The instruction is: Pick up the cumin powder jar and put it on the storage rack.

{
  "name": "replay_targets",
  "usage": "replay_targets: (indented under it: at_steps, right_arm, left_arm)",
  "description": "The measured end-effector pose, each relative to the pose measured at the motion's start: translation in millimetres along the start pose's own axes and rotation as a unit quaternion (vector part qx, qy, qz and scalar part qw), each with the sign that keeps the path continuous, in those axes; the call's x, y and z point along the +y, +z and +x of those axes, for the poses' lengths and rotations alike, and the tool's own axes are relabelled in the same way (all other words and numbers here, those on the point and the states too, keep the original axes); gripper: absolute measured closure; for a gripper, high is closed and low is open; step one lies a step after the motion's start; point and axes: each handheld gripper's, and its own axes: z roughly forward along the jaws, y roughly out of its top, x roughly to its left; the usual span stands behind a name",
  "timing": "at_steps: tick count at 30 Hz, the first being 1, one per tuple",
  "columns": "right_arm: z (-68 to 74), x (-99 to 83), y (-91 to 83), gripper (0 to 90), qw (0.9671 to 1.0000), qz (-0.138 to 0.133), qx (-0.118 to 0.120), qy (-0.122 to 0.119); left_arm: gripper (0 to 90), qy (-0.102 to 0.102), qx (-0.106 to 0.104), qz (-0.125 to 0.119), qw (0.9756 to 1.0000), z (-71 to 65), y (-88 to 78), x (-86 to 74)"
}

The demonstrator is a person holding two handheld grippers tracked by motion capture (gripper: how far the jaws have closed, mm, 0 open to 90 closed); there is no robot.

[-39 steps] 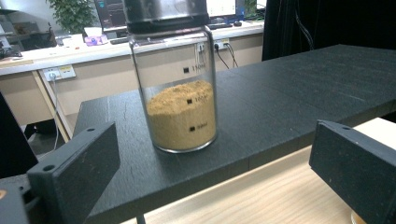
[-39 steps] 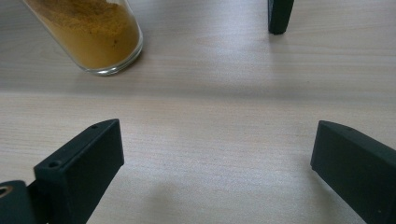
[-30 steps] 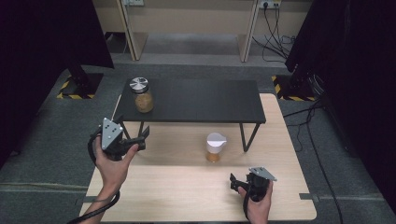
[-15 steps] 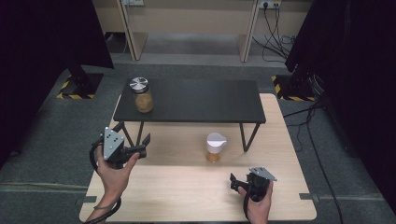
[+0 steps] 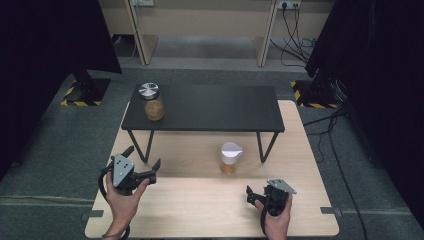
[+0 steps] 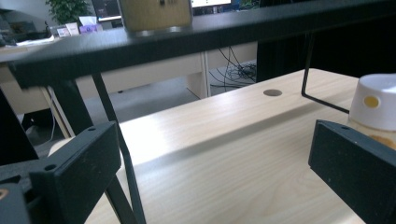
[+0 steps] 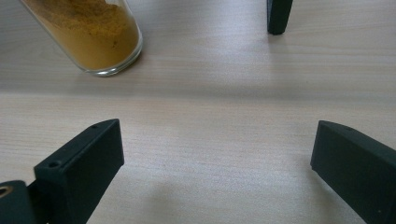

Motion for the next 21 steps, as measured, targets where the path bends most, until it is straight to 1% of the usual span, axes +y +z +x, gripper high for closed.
replay_targets:
  at_steps: [4,10,14,21]
  right_arm:
    - [0.3,-0.1,0.0,2.6,1.0000,0.000,0.000,0.000]
    - [0.1,0.0,0.0,2.7,1.0000,0.000,0.000,-0.002]
    - [-0.5,0.2,0.2,2.7,1.0000,0.001,0.001,-0.001]
    - [-0.2,0.3,0.2,2.7,1.0000,0.001,0.001,-0.002]
  left_arm:
    - [1.3,-0.006,0.002,0.002,1.0000,-3.2,-0.7,-9.3]
    - [1.2,-0.004,0.010,0.008,0.9999,-10.0,0.6,-22.9]
    - [1.2,-0.005,0.012,0.011,0.9999,-12.1,1.3,-29.7]
    - [1.2,-0.025,0.016,0.014,0.9995,-13.9,0.7,-42.3]
